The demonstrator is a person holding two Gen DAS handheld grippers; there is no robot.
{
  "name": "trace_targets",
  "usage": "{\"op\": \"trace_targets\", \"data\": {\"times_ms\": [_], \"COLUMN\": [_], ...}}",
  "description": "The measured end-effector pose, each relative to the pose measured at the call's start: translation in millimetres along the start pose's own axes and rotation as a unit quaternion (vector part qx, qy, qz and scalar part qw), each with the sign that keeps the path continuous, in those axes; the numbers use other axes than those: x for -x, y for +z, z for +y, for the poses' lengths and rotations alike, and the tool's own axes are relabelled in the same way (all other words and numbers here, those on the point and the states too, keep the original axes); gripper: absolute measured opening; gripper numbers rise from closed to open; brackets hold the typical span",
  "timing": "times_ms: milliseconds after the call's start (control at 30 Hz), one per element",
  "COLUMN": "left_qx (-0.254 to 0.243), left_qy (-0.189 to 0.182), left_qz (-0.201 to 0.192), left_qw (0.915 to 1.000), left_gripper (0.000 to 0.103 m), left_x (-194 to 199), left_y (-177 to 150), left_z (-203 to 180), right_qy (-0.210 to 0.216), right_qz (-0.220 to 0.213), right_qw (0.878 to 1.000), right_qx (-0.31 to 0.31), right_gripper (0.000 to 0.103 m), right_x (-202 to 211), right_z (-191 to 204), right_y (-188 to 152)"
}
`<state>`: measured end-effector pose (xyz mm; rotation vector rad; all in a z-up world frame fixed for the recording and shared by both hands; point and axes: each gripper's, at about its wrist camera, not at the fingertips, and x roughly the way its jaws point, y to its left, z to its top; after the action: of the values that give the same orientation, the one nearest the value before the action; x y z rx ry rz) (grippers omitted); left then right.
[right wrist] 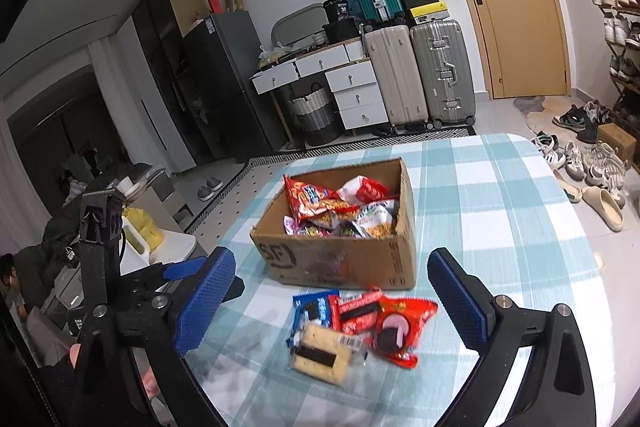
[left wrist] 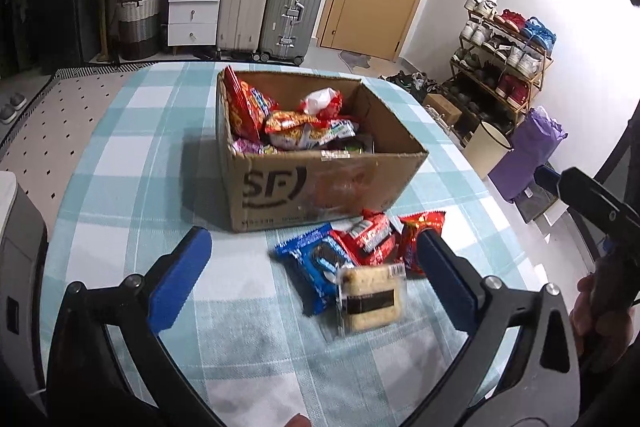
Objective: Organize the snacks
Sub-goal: 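Withdraw both tools from the box toward the remaining snacks, then grasp the clear cracker sandwich pack with the left tool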
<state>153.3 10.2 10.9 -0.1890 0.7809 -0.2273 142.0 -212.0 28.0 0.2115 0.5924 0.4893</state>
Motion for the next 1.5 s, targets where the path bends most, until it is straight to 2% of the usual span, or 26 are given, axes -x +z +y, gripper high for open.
{"op": "trace_targets", "data": {"times_ms": [467, 767, 1267, 1400, 1500], "left_qx": [-0.021, -0.022, -0.055, -0.06, -0.059], "left_qy": [0.019, 0.035, 0.074, 0.083, 0.085], "left_qz": [0.036, 0.075, 0.097, 0.117, 0.109], "left_qw": [0.999, 0.9963, 0.991, 0.9878, 0.9886], "left_gripper": [0.102, 0.102, 0.102, 0.102, 0.102], "left_x": [-30, -71, -119, -135, -137], "left_y": [-44, -67, -70, -73, -72], "left_z": [-20, -33, -75, -79, -79], "right_qy": [-0.02, -0.037, -0.044, -0.043, -0.043], "right_qz": [0.01, 0.036, 0.051, 0.053, 0.054], "right_qw": [0.998, 0.994, 0.99, 0.988, 0.988], "right_qx": [-0.053, -0.095, -0.127, -0.135, -0.137], "right_gripper": [0.099, 0.099, 0.099, 0.099, 0.099], "right_x": [15, 11, 7, 6, 5], "right_z": [-28, -59, -85, -90, -92], "right_y": [-41, -75, -105, -108, -109]}}
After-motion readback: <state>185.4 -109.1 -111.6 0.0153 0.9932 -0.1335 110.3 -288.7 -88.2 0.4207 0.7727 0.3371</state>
